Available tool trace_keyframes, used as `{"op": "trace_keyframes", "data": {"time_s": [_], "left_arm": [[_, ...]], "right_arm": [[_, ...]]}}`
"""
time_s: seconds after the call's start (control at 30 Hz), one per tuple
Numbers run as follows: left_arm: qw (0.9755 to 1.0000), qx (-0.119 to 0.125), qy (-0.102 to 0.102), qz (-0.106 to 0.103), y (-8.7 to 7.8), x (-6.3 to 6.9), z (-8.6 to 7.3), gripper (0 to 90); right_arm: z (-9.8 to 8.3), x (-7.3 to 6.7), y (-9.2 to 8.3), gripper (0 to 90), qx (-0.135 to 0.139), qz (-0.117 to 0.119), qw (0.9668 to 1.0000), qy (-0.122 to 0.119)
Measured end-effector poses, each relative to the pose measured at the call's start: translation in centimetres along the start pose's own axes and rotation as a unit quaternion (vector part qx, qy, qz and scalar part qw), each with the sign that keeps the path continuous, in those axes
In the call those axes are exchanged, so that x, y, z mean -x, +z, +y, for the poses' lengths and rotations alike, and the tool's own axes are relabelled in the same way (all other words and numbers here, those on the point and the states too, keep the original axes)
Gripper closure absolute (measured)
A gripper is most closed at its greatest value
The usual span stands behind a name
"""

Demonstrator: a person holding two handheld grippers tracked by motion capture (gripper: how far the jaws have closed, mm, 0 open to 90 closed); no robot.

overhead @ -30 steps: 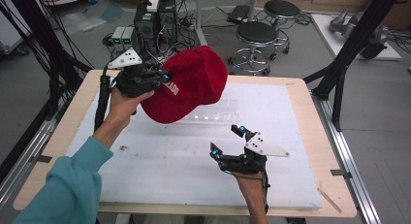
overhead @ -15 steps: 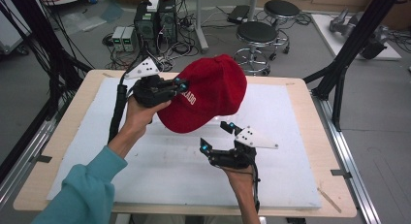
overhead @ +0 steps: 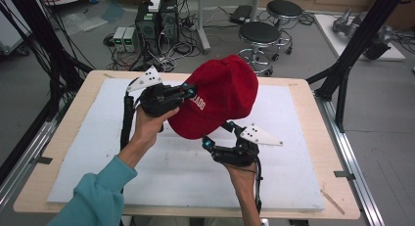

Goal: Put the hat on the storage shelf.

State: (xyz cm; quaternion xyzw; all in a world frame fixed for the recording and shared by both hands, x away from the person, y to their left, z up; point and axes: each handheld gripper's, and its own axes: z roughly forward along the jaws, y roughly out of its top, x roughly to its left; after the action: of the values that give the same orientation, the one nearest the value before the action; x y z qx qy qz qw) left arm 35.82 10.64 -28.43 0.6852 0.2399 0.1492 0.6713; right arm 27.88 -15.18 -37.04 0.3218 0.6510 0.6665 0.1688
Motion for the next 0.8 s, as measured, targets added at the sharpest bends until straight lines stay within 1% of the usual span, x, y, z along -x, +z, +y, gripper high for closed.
{"op": "trace_keyframes", "data": {"time_s": [0.07,0.17,0.2,0.27,0.3,0.4,0.43,0.53,0.67,0.77,0.8], "left_arm": [[1.0,0.0,0.0,0.001,0.0,0.1,-0.2,87.0],[1.0,0.0,-0.002,0.001,0.1,0.2,-0.4,87.0],[1.0,0.002,-0.006,0.001,0.1,0.2,-0.5,87.0],[1.0,0.0,-0.006,0.002,0.1,0.1,-0.6,87.0],[1.0,-0.001,-0.007,0.0,0.0,0.0,-0.6,87.0],[1.0,0.003,-0.008,-0.004,0.0,0.0,-0.6,87.0],[1.0,0.004,-0.008,-0.004,-0.1,0.1,-0.7,87.0],[0.9999,0.001,-0.008,-0.007,-0.1,0.0,-0.8,87.0],[0.9998,-0.002,-0.015,-0.009,-0.1,-0.3,-1.3,87.0],[0.9999,-0.005,-0.013,-0.01,0.0,-0.3,-1.5,86.9],[0.9999,-0.007,-0.01,-0.011,0.0,-0.3,-1.5,87.0]], "right_arm": [[0.1,0.1,-0.1,24.7,0.0,0.01,0.9999,-0.001],[0.1,-0.1,-0.1,30.4,-0.001,0.016,0.9999,-0.004],[0.2,-0.1,-0.1,31.8,-0.001,0.017,0.9998,-0.006],[0.2,-0.1,-0.2,36.3,-0.004,0.014,0.9999,-0.005],[0.2,0.0,-0.3,40.3,-0.003,0.016,0.9999,-0.005],[0.2,0.1,-0.4,47.2,0.0,0.02,0.9998,0.006],[0.2,0.2,-0.5,50.3,0.003,0.019,0.9998,0.009],[0.2,0.4,-0.5,55.8,0.008,0.028,0.9993,0.021],[0.2,0.7,-0.6,63.0,0.016,0.046,0.9978,0.044],[0.2,0.9,-0.7,71.6,0.017,0.063,0.9964,0.054],[0.2,0.9,-0.7,75.2,0.017,0.067,0.9958,0.06]]}}
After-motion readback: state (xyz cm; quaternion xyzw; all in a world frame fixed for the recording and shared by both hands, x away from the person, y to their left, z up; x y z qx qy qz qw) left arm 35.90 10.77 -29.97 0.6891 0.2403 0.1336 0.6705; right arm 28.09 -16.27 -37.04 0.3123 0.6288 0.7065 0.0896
